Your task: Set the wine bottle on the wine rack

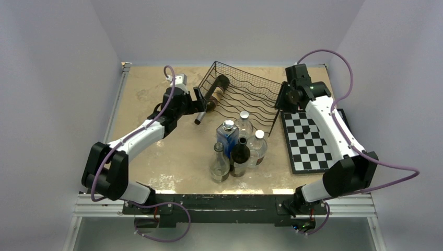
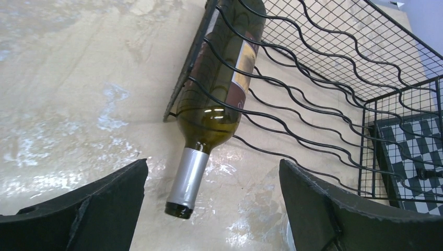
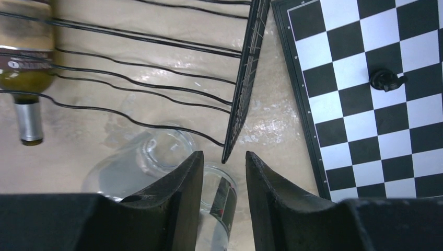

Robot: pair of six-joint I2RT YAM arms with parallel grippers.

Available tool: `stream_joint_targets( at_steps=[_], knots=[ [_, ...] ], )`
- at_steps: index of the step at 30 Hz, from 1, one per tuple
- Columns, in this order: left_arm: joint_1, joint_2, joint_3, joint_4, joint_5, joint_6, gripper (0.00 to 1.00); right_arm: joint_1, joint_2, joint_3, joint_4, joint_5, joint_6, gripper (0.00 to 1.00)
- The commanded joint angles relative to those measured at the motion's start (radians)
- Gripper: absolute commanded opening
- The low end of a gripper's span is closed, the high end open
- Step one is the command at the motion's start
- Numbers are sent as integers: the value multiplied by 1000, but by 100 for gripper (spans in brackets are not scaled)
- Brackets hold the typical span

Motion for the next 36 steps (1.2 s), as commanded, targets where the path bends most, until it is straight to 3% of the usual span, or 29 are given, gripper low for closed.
stream_joint_targets(
  at_steps=[1, 8, 15, 22, 36],
  knots=[
    [16, -76, 15, -93, -37, 24, 99, -3, 21, -24, 22, -25, -39, 39],
    [17, -159, 10, -174, -36, 42, 99, -2, 103, -36, 26, -44, -52, 34],
    [20, -213, 13, -211, -32, 52, 99, -2, 156, -9, 46, -17, -61, 13],
    [20, -250, 7, -220, 6, 85, 99, 1, 179, 22, 120, -38, -148, 0],
    [20, -341, 9, -284, 36, 130, 99, 65, 294, 193, 90, -103, -149, 0]
  ],
)
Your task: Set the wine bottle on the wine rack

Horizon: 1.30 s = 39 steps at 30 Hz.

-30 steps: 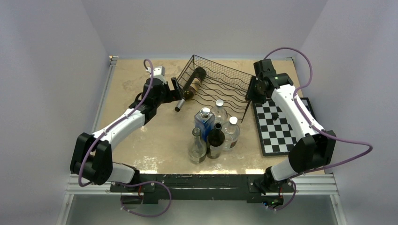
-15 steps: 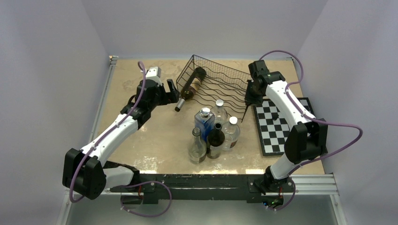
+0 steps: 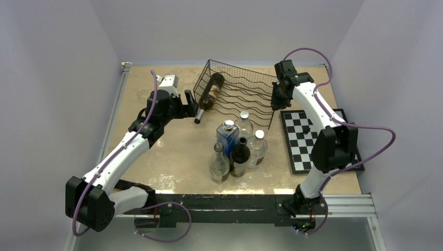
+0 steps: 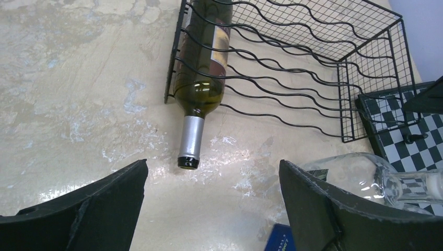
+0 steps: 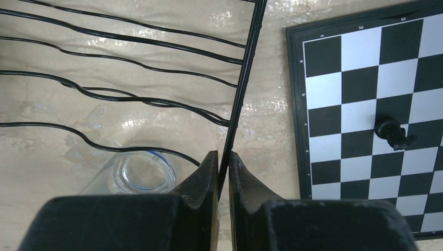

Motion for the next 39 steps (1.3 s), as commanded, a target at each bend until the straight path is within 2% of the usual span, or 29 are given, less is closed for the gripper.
stream_joint_targets(
  at_steps=[1, 4, 5, 10, 12, 16, 20, 23, 26, 30, 34, 39],
  knots=[
    [8, -36, 9, -17, 12, 29, 99, 55, 11, 73, 62, -71, 10, 0],
    [8, -45, 10, -29, 17, 33, 99, 56, 21, 90, 50, -67, 30, 0],
    [8, -48, 11, -31, 20, 37, 99, 56, 23, 99, 45, -69, 30, 4],
    [8, -67, 27, -47, 71, 75, 99, 56, -17, 125, 24, -50, 49, 58],
    [9, -80, 43, -57, 111, 101, 99, 56, -54, 129, 27, -30, 53, 69],
    [8, -103, 84, -80, 225, 150, 99, 56, -140, 147, 34, 4, 43, 81],
    [8, -103, 157, -145, 355, 174, 98, 56, -233, 150, 41, -36, -30, 84],
    [8, -111, 192, -171, 514, 205, 97, 57, -300, 124, 57, -101, -61, 83],
    [0, -144, 201, -167, 642, 215, 97, 58, -370, 78, 90, -229, -92, 81],
    [-24, -189, 210, -170, 746, 228, 97, 62, -490, -24, 182, -404, -111, 80],
    [-63, -224, 212, -204, 772, 223, 97, 116, -593, -111, 282, -514, -172, 81],
    [-170, -240, 252, -368, 674, 188, 94, 219, -652, -138, 289, -494, -252, 81]
  ],
)
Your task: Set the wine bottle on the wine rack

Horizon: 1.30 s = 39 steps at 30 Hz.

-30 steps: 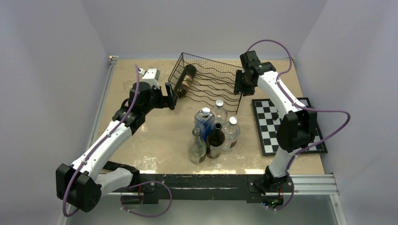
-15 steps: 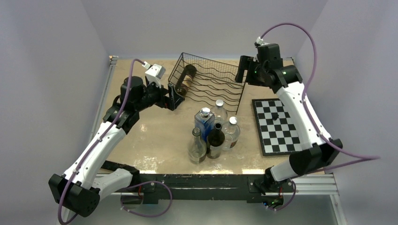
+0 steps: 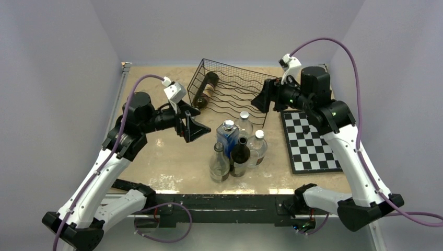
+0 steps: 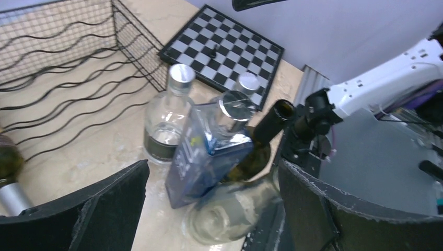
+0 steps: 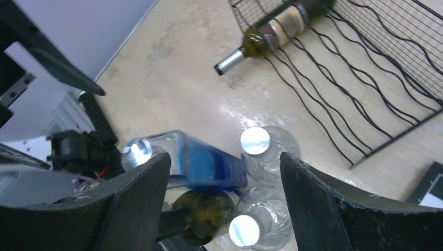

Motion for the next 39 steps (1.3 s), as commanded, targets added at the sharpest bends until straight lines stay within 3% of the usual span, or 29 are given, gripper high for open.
stream_joint_targets(
  at_steps=[1, 7, 16, 26, 35, 37, 39],
  knots=[
    [-116, -22, 56, -136, -57, -29, 93, 60, -53, -23, 92, -50, -81, 81],
    [-318, -44, -1, -129, -281, -88, 86, 62, -66, -45, 117, -6, -51, 80],
    [-472, -1, -69, -28, -467, -38, 78, 62, -52, -42, 95, 72, -49, 80],
    [-494, 53, -69, 17, -391, 4, 57, 61, -60, -50, 86, 103, -58, 81],
    [-506, 75, -79, 11, -410, 16, 26, 61, -59, -42, 79, 119, -75, 81],
    [-508, 66, -74, -5, -454, 25, 20, 61, -56, -34, 76, 82, -102, 82],
    [-508, 49, -69, -19, -501, 40, 7, 62, -52, -20, 64, 1, -135, 82]
  ],
)
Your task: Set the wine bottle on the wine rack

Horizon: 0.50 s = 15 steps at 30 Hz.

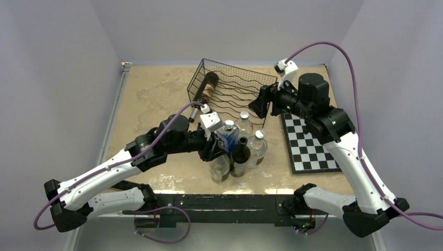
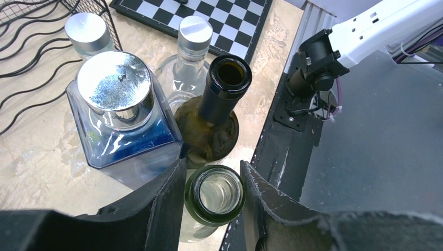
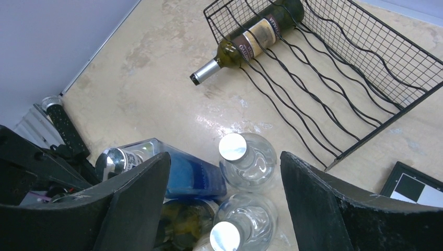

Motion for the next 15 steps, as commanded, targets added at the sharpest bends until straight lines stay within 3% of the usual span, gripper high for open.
stream_joint_targets(
  at_steps=[1, 15],
  knots=[
    [-9, -23, 5, -21, -84, 23, 0, -1, -2, 40, -3, -125, -76, 82],
    [-8, -87, 94, -143, -270, 80, 0, 26, 14, 101, 79, -230, -88, 84]
  ],
)
